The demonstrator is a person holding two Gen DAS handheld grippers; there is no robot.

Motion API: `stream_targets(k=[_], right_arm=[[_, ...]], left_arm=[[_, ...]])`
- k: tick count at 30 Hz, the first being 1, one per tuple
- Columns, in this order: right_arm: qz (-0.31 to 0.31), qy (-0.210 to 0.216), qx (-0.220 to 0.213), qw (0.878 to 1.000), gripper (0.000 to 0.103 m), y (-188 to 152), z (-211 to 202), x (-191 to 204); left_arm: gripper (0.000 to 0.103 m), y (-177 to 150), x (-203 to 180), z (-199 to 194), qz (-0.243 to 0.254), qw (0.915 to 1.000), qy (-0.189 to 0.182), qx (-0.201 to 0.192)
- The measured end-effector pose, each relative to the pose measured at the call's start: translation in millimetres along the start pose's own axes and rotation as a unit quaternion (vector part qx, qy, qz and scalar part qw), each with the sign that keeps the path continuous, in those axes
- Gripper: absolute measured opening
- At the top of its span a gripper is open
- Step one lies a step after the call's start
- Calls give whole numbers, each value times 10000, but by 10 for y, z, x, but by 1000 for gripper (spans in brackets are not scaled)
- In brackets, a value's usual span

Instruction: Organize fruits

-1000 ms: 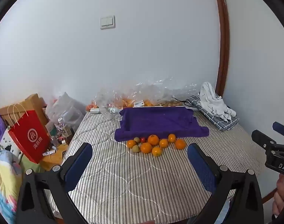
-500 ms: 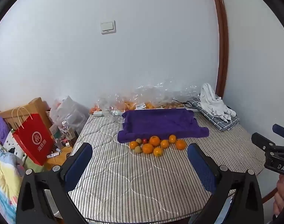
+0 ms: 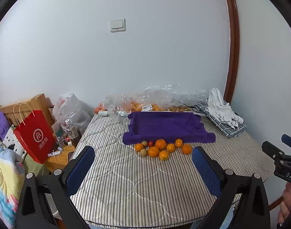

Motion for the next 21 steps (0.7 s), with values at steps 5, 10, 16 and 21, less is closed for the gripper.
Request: stream_targets(k=[5,10,16,21], right_arm=[[-25,0,-5,10000,99,21,-19,20],[-6,-3,-9,10000,99,-9,-6,7],[-12,-3,-2,10000,99,-11,1,4],[-4,9,-3,10000,99,-31,1,35]], left_arm=[[103,6,6,-8,2,10000,-11,-13],[103,9,-2,-9,-12,10000,-11,0],[103,7,-17,-14,-10,10000,-7,-8],[103,17,-28,5,4,10000,9,0]])
Point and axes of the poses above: each gripper's, at about its wrist camera, not at the fingertips, and z roughly the way its jaws point, x to its left, y to its top, the point moved 5 cm from there along z, roughly the way its jaws point, and after that the axes turned 1 degree about -x, right-handed, at the moved point
